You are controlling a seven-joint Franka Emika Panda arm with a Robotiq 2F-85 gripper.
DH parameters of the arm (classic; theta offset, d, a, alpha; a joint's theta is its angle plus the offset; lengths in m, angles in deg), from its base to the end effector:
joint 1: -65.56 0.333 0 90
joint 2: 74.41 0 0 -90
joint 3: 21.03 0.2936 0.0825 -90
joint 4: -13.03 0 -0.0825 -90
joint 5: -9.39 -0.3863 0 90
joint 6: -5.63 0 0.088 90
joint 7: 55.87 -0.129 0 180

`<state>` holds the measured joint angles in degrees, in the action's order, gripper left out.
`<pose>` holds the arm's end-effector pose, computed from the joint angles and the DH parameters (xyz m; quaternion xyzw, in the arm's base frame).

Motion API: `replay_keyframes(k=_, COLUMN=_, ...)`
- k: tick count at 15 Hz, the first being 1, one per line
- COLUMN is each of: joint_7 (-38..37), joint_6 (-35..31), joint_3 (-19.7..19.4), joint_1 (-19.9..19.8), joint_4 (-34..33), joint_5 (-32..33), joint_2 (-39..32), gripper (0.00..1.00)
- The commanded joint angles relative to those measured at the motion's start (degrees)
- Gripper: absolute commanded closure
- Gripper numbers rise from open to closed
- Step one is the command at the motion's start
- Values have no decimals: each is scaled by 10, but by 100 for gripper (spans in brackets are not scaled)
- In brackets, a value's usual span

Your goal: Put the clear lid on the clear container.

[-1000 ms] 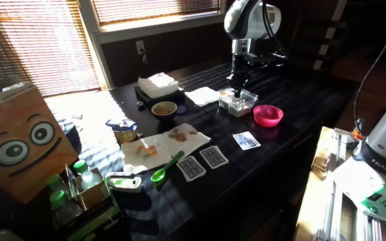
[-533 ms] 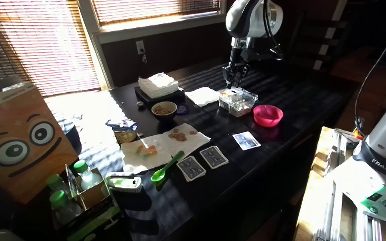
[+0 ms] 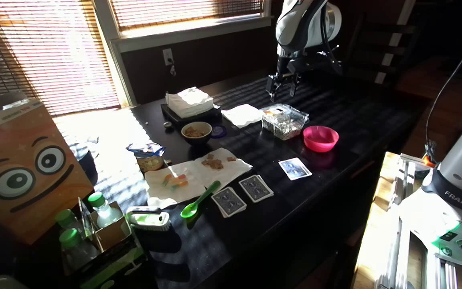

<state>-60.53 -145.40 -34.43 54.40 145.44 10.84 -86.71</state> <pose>0.4865 -0.2250 0.2193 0.9692 -0.2374 0.0515 0.0408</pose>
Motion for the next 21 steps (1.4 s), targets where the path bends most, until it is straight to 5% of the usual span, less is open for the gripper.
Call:
replay_keyframes(k=1, joint_7=-23, joint_6=29, joint_3=-10, joint_1=11, joint_4=6, joint_5=39, joint_2=23, gripper=0)
replay_keyframes(k=11, joint_7=12, joint_6=117, joint_3=5, joint_1=4, joint_4=6, joint_5=29, joint_2=64, gripper=0)
replay_keyframes(k=21, joint_7=12, joint_6=106, joint_3=6, joint_1=0, joint_4=-1, joint_5=21, joint_2=50, gripper=0)
